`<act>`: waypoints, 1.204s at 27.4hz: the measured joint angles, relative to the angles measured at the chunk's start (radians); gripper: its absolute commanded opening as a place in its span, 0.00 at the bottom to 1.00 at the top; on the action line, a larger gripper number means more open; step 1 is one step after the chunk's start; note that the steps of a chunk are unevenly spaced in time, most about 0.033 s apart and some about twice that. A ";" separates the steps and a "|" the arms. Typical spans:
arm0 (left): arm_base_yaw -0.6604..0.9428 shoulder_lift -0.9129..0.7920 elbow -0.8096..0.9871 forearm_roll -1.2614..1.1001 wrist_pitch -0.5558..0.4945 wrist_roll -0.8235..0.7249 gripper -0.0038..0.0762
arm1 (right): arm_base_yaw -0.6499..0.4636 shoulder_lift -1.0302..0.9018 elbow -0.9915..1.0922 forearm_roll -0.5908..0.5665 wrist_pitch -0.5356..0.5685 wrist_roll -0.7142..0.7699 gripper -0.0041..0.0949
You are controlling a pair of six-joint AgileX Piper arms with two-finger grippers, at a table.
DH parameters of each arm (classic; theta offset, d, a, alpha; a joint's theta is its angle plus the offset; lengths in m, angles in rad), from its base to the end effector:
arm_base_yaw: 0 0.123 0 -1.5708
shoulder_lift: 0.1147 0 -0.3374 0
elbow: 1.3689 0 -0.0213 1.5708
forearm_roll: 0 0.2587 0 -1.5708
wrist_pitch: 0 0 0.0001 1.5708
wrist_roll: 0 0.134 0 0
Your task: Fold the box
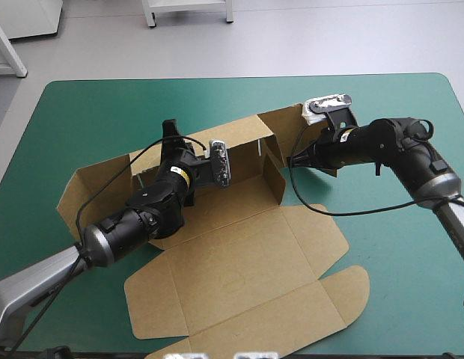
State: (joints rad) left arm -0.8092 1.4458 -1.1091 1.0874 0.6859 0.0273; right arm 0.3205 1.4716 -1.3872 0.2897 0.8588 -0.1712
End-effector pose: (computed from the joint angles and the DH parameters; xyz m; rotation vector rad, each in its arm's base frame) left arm 0.2912 -0.1964 0.3533 1.4687 1.5839 0.7580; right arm 0.3246 0.1383 0.3853 -0.4618 2.3776 0.4195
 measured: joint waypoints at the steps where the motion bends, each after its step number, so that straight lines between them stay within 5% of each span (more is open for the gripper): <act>1: -0.001 0.000 0.001 0.015 0.001 -0.018 0.04 | 0.000 0.006 -0.009 0.000 0.001 0.000 0.02; 24: -0.003 0.001 0.018 0.047 0.014 -0.075 0.04 | 0.000 0.608 -1.009 -0.026 0.317 0.072 0.02; 33: -0.004 0.001 0.040 0.075 0.008 -0.076 0.04 | 0.000 0.723 -1.033 -0.031 0.330 0.078 0.02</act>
State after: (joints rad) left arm -0.8131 1.4467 -1.0687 1.1620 0.6936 -0.0489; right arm 0.3205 2.1942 -2.4199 0.2592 1.1884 -0.0935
